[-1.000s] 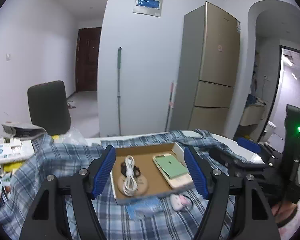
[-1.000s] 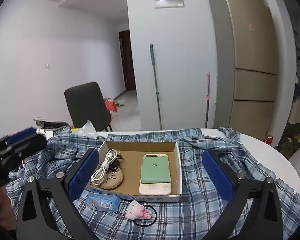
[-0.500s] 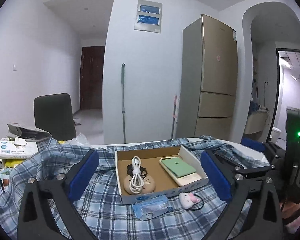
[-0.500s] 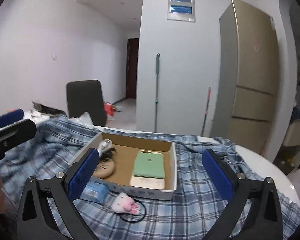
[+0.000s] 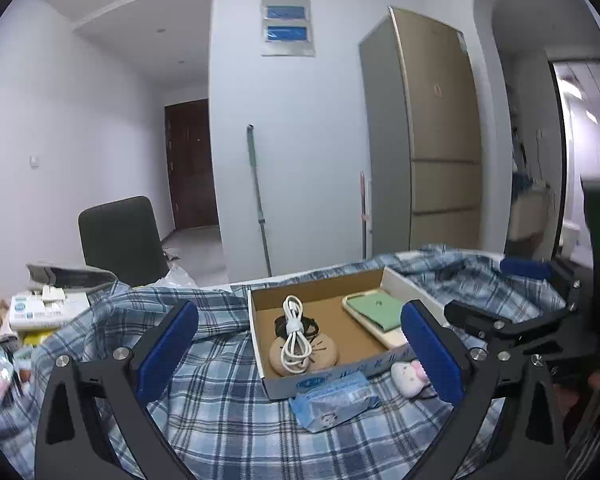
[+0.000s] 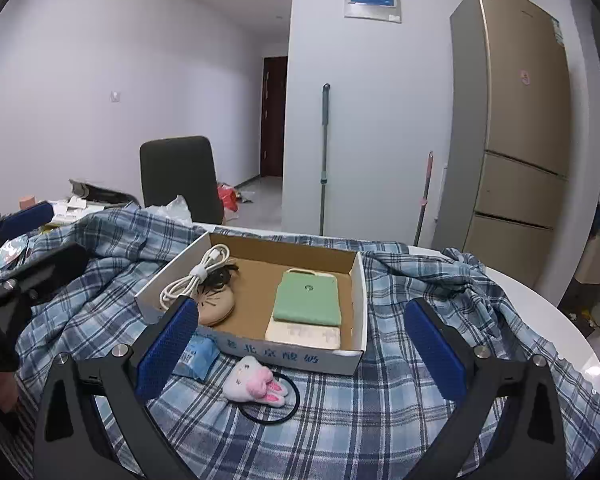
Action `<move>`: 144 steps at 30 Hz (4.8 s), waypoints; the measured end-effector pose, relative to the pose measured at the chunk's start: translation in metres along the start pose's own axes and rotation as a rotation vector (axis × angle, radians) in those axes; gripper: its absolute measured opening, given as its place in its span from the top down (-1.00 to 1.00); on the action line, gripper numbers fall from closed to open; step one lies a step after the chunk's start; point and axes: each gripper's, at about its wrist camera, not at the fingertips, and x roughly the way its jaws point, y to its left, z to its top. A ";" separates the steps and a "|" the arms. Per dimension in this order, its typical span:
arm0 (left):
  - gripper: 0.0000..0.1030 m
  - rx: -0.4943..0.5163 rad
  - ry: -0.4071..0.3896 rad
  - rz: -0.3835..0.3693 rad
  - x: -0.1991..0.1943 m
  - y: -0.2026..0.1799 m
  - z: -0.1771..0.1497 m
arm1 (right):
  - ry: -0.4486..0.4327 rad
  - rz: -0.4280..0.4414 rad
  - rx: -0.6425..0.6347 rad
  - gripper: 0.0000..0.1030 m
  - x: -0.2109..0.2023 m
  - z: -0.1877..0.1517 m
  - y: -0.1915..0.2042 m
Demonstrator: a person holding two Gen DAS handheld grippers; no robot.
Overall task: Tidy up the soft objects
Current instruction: 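Move both grippers back above the table, then lower the right gripper onto the pink-eared plush toy and close it, then grasp the blue wrapped packet with the left gripper while the right gripper lifts the plush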
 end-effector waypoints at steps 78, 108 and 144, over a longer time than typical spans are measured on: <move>-1.00 -0.240 0.194 0.049 0.026 0.039 -0.025 | 0.523 0.192 0.047 0.16 0.093 -0.040 0.019; -0.85 -0.308 0.632 -0.036 0.107 -0.006 -0.039 | 0.267 0.076 0.165 0.48 0.043 -0.014 -0.025; -0.45 -0.172 0.269 -0.074 0.052 -0.027 -0.021 | 0.088 0.064 0.141 0.48 0.019 -0.007 -0.023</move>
